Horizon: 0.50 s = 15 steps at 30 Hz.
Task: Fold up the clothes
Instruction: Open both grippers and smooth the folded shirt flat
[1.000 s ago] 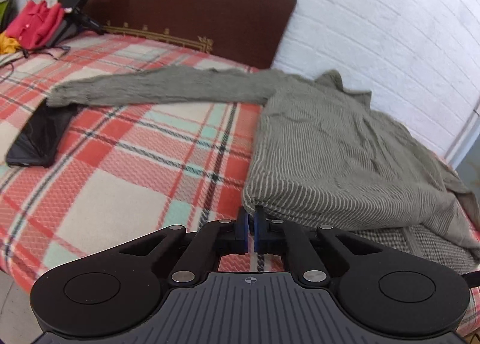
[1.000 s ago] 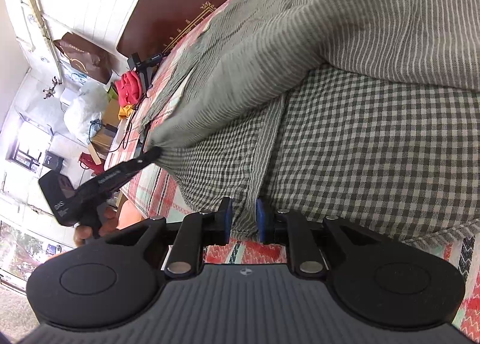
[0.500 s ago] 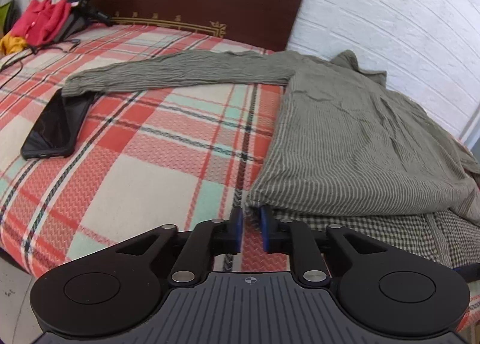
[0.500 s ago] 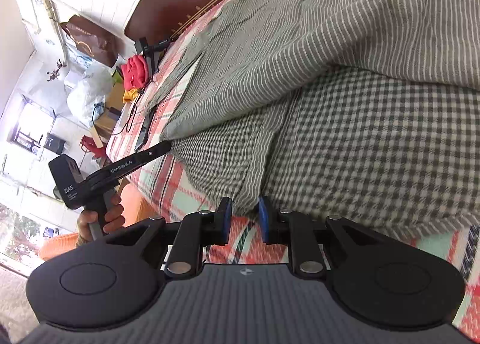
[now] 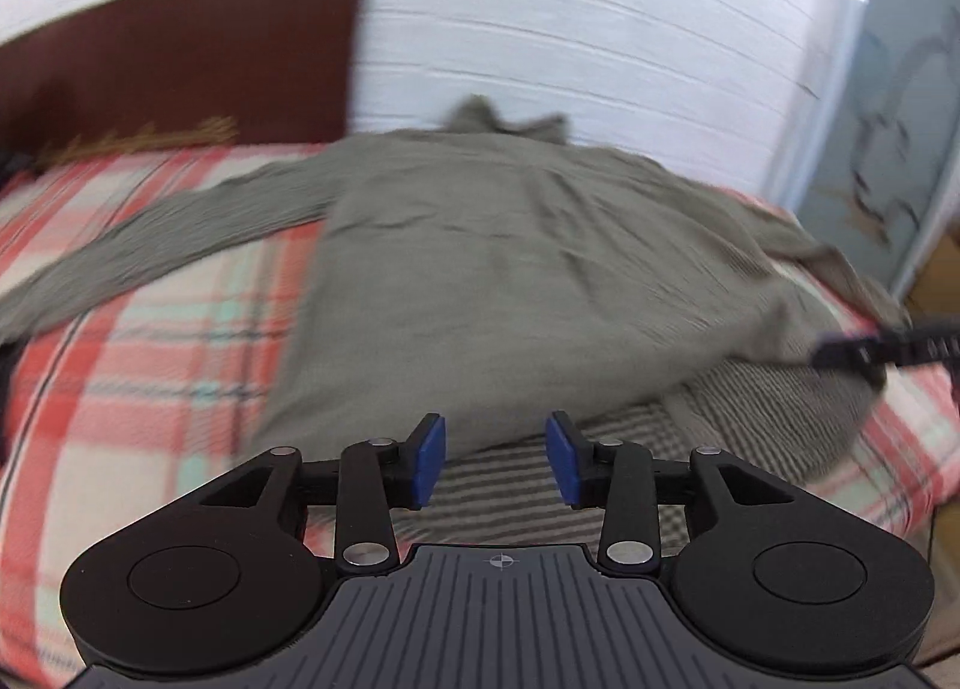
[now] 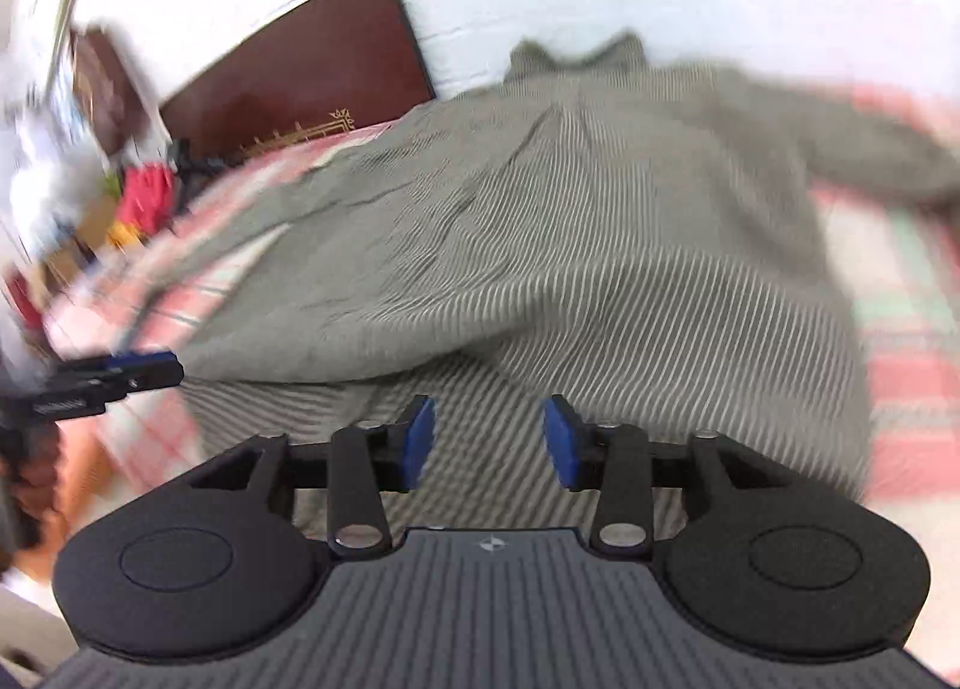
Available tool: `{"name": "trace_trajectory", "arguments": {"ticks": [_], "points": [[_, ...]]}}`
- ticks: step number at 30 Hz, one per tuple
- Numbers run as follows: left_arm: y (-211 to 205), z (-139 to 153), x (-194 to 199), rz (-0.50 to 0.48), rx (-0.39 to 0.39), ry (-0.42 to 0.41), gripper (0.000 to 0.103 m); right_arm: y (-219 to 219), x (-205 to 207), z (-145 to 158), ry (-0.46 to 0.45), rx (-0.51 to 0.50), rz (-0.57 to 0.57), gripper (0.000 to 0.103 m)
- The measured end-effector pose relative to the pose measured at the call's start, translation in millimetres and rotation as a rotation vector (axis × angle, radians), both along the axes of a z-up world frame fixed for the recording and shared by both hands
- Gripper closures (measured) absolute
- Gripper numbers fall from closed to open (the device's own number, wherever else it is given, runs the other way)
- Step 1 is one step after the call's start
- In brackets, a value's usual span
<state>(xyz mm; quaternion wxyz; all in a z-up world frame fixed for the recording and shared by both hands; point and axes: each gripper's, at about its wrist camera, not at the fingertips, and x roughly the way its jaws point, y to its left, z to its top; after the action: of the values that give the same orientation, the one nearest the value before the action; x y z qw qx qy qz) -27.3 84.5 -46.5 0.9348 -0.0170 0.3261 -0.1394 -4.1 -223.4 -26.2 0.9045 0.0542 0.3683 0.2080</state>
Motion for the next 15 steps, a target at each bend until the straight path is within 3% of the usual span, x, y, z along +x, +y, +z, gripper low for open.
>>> {"name": "trace_trajectory", "arguments": {"ticks": [2, 6, 9, 10, 11, 12, 13, 15], "points": [[-22.9, -4.2, 8.2, -0.055, 0.093, -0.02, 0.046, 13.4, 1.0, 1.1, -0.084, -0.115, 0.049, 0.038], [-51.2, -9.6, 21.3, -0.106, 0.252, -0.055, 0.04, 43.1, 5.4, -4.5, -0.272, -0.374, 0.194, 0.031], [-53.8, -9.9, 28.1, -0.131, 0.253, -0.047, 0.038, 62.3, 21.6, -17.6, -0.289, -0.497, 0.295, 0.031], [-52.9, -9.4, 29.6, -0.131, 0.241, -0.042, 0.037, 64.8, 28.7, -21.6, -0.272, -0.509, 0.316, 0.034], [-51.3, -7.9, 29.1, -0.125, 0.23, -0.041, 0.036, 65.6, 37.4, -22.0, -0.234, -0.497, 0.326, 0.068], [-49.7, -6.3, 28.4, -0.118, 0.218, -0.041, 0.036, 66.3, 46.2, -22.2, -0.196, -0.484, 0.335, 0.093], [-48.1, -4.7, 27.8, -0.112, 0.207, -0.041, 0.034, 62.5, 59.0, -16.9, -0.142, -0.416, 0.3, 0.099], [-44.6, -1.6, 26.3, -0.114, 0.172, -0.037, 0.032, 50.2, 79.5, -2.0, -0.109, -0.273, 0.221, 0.099]]}}
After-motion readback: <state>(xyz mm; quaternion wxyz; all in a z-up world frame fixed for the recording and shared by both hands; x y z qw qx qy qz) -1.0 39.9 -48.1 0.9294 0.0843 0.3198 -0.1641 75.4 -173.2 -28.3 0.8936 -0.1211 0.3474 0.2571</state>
